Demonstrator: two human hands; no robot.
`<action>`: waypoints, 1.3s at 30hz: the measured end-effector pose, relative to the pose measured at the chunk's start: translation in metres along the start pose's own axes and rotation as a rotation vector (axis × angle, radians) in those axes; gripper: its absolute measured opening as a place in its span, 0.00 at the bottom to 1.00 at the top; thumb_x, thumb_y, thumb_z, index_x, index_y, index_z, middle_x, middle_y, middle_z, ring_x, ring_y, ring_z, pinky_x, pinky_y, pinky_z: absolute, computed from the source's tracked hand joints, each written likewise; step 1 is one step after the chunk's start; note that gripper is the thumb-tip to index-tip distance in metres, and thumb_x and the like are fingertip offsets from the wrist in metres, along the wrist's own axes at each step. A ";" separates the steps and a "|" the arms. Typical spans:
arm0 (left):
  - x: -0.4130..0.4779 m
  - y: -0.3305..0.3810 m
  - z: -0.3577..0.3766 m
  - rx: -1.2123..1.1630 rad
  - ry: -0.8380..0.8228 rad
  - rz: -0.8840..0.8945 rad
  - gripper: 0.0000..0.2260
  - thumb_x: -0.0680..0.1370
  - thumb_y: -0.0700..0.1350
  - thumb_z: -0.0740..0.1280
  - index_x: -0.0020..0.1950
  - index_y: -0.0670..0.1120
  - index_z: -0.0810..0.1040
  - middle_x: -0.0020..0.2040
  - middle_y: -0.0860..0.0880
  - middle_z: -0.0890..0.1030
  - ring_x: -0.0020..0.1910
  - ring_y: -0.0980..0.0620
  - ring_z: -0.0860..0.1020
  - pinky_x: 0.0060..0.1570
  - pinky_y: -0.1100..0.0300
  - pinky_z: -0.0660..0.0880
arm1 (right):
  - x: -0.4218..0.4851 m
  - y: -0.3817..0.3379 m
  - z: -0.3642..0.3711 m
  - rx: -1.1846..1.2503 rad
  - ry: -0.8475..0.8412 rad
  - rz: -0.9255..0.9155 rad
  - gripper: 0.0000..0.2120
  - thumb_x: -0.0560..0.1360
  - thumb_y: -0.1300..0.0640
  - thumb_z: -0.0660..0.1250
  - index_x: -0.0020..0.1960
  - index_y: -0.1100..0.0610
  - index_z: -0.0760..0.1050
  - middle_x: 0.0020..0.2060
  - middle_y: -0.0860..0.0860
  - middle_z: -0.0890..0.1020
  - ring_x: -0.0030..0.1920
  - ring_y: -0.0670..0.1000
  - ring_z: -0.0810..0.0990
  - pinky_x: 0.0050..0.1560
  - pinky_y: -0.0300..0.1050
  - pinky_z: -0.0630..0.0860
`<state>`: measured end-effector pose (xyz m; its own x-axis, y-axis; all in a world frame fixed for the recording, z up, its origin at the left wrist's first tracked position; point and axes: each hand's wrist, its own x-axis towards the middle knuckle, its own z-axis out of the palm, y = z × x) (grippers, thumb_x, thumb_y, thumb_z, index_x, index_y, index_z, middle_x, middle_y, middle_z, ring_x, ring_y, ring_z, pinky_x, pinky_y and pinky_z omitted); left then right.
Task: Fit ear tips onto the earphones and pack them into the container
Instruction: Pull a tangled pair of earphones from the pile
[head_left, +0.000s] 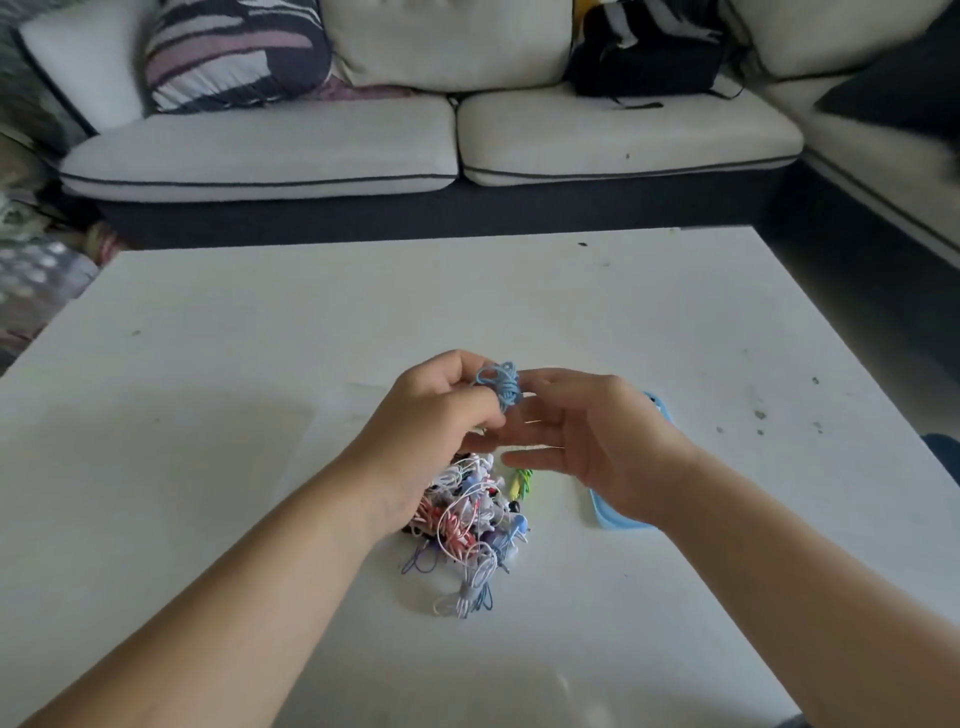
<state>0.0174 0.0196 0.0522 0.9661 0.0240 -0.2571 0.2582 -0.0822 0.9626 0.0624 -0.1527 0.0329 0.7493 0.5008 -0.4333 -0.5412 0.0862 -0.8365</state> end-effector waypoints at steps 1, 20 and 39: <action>0.000 0.001 0.000 -0.006 -0.019 0.008 0.13 0.67 0.42 0.67 0.49 0.46 0.84 0.51 0.36 0.84 0.54 0.38 0.83 0.63 0.35 0.77 | -0.002 -0.001 0.001 0.040 -0.036 -0.021 0.17 0.82 0.64 0.56 0.65 0.63 0.79 0.57 0.66 0.84 0.60 0.67 0.83 0.64 0.60 0.78; 0.002 -0.014 0.014 0.107 0.166 0.076 0.16 0.83 0.57 0.64 0.46 0.46 0.80 0.34 0.54 0.82 0.35 0.57 0.80 0.40 0.62 0.77 | -0.009 0.009 -0.008 -0.251 0.043 -0.329 0.07 0.80 0.67 0.68 0.56 0.64 0.83 0.46 0.65 0.85 0.42 0.57 0.82 0.45 0.47 0.81; -0.024 -0.021 0.077 -0.290 0.070 -0.044 0.05 0.76 0.44 0.76 0.51 0.48 0.88 0.49 0.45 0.88 0.47 0.47 0.85 0.52 0.51 0.78 | -0.079 0.017 -0.041 -0.060 0.236 -0.263 0.12 0.71 0.65 0.76 0.53 0.66 0.83 0.42 0.62 0.84 0.38 0.57 0.83 0.43 0.46 0.82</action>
<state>-0.0111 -0.0556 0.0313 0.9488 0.0912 -0.3025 0.2788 0.2087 0.9374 0.0097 -0.2263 0.0386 0.9315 0.2545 -0.2600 -0.2997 0.1313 -0.9450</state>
